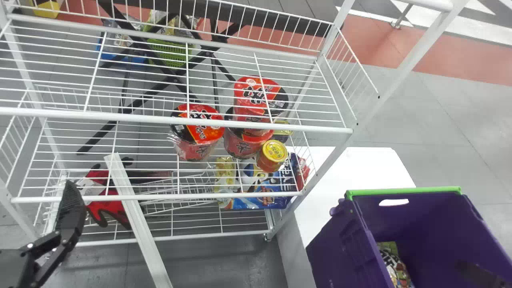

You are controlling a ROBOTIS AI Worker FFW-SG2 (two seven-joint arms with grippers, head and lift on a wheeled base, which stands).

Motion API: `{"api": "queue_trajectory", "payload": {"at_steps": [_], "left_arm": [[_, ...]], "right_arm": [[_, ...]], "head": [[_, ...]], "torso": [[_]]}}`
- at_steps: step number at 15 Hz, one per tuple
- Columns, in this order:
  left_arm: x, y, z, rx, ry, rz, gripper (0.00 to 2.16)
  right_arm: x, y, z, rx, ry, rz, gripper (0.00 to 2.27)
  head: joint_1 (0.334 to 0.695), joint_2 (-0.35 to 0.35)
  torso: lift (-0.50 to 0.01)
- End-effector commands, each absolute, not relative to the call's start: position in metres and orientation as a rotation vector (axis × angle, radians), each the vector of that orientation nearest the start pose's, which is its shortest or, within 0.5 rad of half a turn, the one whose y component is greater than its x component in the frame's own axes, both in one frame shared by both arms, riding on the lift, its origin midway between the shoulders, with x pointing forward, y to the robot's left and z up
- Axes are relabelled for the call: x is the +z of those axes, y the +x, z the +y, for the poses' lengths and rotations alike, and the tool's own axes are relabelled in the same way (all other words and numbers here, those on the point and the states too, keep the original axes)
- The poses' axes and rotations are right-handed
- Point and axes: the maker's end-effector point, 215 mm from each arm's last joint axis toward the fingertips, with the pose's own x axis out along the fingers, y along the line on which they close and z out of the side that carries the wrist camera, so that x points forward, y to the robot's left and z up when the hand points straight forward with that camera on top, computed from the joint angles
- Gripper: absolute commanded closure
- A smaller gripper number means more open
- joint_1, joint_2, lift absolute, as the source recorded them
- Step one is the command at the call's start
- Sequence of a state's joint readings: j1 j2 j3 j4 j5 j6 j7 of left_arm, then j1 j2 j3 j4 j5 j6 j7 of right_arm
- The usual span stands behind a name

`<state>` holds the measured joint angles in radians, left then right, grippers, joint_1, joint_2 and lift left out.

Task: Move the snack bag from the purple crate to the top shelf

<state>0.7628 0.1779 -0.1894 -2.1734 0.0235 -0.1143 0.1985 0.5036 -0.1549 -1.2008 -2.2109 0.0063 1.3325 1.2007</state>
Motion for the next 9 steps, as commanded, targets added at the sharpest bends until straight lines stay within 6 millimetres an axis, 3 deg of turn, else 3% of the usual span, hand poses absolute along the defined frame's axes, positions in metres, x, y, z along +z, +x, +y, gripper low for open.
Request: {"api": "queue_trajectory", "payload": {"at_steps": [1,4,6,9], "left_arm": [[-0.350,0.358,0.176,-0.058,-0.015,0.067,0.10],[-0.349,0.360,0.176,-0.059,-0.019,0.063,0.10],[-0.350,0.360,0.176,-0.057,-0.018,0.062,0.10],[-0.350,0.360,0.176,-0.057,-0.018,0.063,0.10]], "right_arm": [[-0.368,0.167,-0.593,-0.176,0.475,0.769,0.18],[-0.363,0.174,-0.615,-0.065,0.340,0.768,0.17],[-0.370,0.175,-0.630,-0.046,0.231,0.798,0.16],[-0.396,0.174,-0.632,0.007,0.095,0.896,0.11]], "head": [[0.695,-0.350],[0.695,-0.350],[0.695,-0.350],[0.695,-0.350]], "torso": [[-0.450],[-0.450],[-0.450],[-0.450]]}}
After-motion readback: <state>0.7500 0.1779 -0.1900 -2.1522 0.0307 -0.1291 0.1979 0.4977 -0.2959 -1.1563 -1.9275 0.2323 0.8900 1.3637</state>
